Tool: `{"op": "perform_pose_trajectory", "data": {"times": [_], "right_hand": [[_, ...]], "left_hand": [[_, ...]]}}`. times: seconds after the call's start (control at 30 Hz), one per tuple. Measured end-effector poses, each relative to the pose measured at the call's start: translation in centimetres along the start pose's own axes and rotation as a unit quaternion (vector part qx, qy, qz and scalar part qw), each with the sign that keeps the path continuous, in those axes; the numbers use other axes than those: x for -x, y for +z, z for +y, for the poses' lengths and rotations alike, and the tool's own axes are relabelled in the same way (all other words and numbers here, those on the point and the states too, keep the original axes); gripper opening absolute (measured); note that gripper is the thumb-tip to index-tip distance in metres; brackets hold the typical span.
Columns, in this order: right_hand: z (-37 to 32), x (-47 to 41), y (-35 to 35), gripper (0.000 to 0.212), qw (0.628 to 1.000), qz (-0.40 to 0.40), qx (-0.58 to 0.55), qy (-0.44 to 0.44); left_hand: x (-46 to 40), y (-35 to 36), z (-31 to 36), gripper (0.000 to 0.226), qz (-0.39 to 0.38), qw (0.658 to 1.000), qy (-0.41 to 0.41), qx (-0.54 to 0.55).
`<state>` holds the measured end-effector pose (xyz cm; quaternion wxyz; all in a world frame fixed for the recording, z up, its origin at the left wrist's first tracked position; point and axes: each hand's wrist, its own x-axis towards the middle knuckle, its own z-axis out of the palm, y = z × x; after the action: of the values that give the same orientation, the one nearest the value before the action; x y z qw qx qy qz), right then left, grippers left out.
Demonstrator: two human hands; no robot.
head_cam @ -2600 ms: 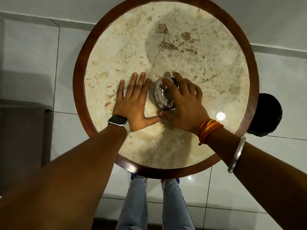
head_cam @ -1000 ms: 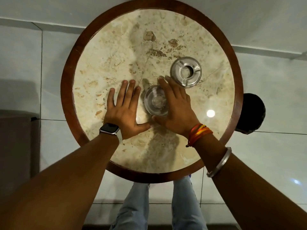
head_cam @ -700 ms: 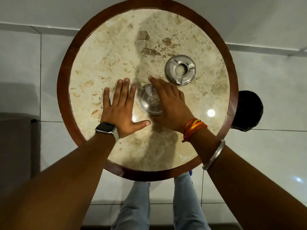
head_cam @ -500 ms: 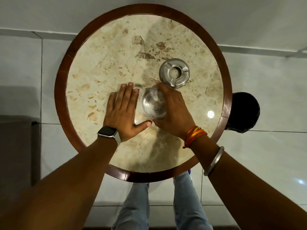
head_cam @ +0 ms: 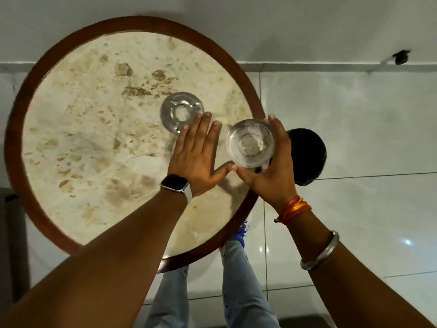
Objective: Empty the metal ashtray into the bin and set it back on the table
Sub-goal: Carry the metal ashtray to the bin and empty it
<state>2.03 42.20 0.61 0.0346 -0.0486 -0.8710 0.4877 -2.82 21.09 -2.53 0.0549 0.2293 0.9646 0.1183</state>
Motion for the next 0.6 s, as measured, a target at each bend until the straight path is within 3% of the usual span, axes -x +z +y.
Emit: {"op": "perform_pose_trajectory", "data": {"times": [0.23,0.6], "right_hand": [[4.6,1.0,-5.9,0.119,0.996,0.068,-0.01,0.062],[11.1,2.9,-10.6,0.131,0.983,0.101,0.025,0.151]], "left_hand": [[-4.2,3.2,6.0,0.099,0.051,0.997,0.054,-0.012],[-6.7,6.2,10.6,0.103,0.011,1.0,-0.001,-0.026]]}}
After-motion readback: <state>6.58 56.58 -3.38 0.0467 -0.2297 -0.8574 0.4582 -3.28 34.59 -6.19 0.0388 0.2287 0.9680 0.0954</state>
